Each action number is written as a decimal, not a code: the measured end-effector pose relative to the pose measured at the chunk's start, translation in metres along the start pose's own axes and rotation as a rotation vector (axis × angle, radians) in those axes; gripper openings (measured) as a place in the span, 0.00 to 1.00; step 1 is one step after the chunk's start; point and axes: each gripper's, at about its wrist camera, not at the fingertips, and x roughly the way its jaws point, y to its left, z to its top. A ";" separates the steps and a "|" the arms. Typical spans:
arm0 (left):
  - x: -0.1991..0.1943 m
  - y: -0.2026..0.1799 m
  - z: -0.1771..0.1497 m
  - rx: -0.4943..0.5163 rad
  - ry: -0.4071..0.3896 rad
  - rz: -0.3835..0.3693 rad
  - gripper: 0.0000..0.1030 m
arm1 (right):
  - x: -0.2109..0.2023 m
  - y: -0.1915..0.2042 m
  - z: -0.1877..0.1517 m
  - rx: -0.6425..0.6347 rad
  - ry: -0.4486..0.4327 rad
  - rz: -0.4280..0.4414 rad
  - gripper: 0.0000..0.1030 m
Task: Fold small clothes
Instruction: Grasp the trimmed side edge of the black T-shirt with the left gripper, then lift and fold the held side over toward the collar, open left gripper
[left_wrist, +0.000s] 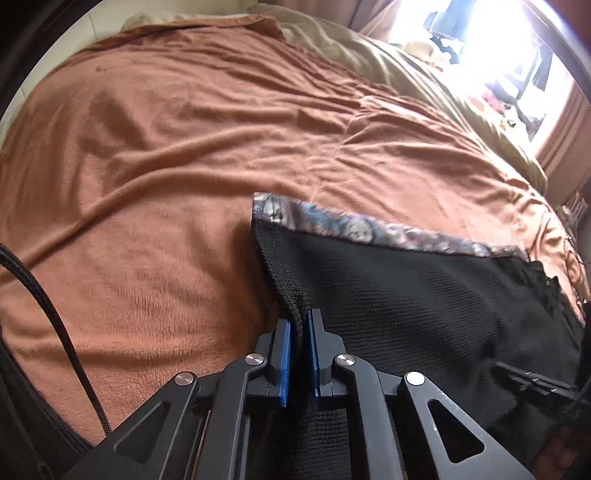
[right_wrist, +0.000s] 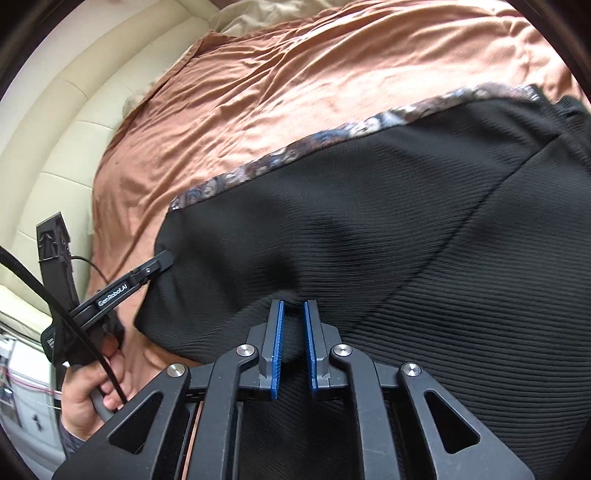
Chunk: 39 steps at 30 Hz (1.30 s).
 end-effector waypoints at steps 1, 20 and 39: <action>-0.004 -0.005 0.003 0.016 -0.012 0.000 0.08 | 0.006 0.000 0.002 0.009 0.012 0.015 0.08; -0.099 -0.149 0.051 0.205 -0.159 -0.123 0.08 | -0.113 -0.048 -0.027 0.061 -0.180 -0.013 0.64; -0.084 -0.323 0.006 0.409 -0.029 -0.252 0.09 | -0.248 -0.133 -0.082 0.183 -0.271 -0.069 0.64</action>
